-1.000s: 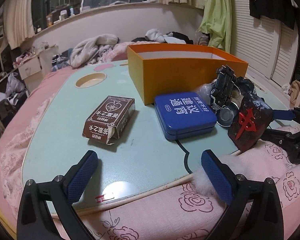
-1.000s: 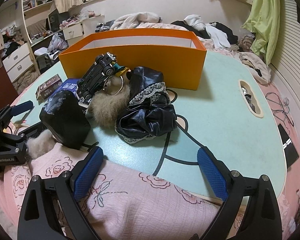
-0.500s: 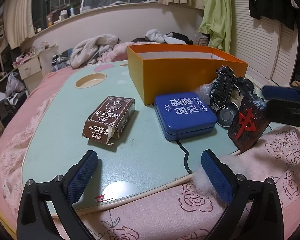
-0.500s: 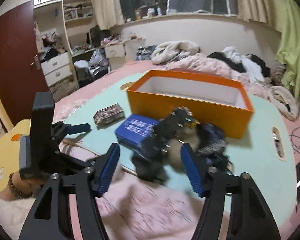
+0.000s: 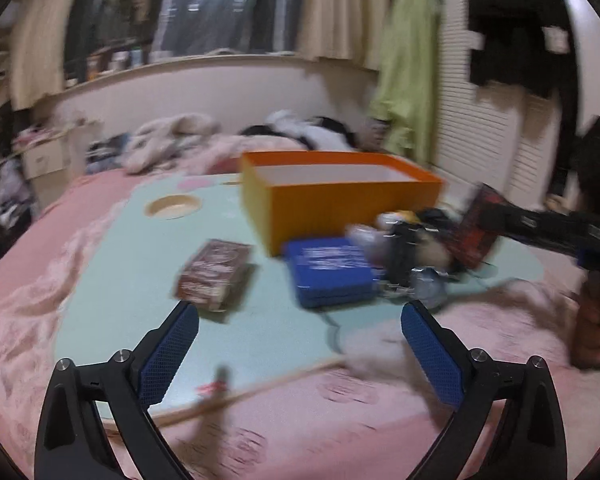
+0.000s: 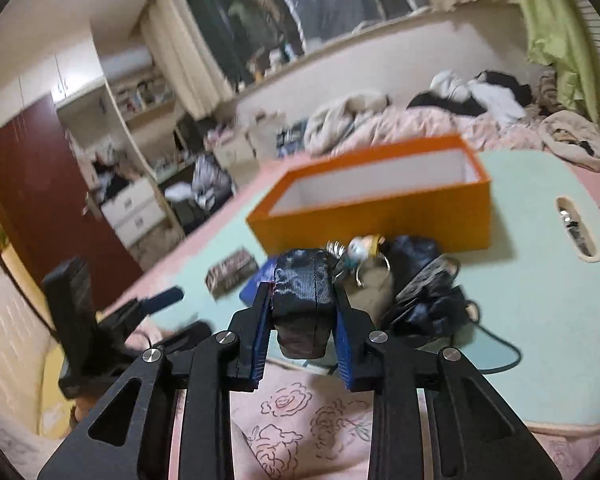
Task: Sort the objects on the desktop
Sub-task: 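Drop the black satin pouch into the orange box with right gripper while left drops the white pompom in, then grasp the black lace-trimmed satin bag on the table with the right gripper, then drop the lace bag into the orange box with right gripper while left drops the brown box in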
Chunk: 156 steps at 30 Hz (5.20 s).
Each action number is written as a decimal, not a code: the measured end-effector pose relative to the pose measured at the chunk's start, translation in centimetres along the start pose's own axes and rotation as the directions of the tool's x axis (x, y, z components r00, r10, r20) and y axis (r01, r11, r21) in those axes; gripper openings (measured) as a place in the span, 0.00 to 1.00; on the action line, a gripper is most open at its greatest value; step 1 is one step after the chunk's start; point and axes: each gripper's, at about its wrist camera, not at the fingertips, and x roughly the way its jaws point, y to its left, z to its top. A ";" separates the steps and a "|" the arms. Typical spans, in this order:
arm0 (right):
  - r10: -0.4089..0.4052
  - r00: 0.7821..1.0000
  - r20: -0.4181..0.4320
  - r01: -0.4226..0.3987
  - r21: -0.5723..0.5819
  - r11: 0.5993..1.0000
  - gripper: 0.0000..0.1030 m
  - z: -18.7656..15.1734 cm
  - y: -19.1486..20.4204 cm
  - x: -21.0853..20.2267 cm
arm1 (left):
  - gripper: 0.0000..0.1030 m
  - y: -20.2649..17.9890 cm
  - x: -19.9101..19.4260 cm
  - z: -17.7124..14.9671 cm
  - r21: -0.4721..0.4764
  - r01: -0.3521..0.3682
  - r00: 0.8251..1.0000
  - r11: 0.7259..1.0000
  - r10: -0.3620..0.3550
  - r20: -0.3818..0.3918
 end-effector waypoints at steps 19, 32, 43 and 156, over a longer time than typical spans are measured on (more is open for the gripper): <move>-0.069 0.995 0.077 0.073 -0.050 0.996 0.29 3.9 1.1 -0.3 | 0.40 -1.4 2.0 6.0 -0.045 0.181 0.981 0.982 -0.184 -0.060; -0.208 0.976 -0.062 0.214 0.096 0.972 0.53 7.4 -5.7 8.6 | 0.76 -1.3 15.3 11.7 -0.039 -0.040 0.966 0.998 0.029 -0.259; -0.207 0.977 -0.055 0.209 0.042 0.977 0.54 7.6 -3.9 8.4 | 0.71 0.7 14.7 11.2 -0.045 -0.100 0.967 0.994 0.086 -0.242; -0.120 0.975 -0.186 0.168 0.275 0.947 0.81 6.3 -10.2 10.3 | 0.90 -0.1 13.8 11.4 -0.003 -0.109 0.984 0.994 0.108 -0.141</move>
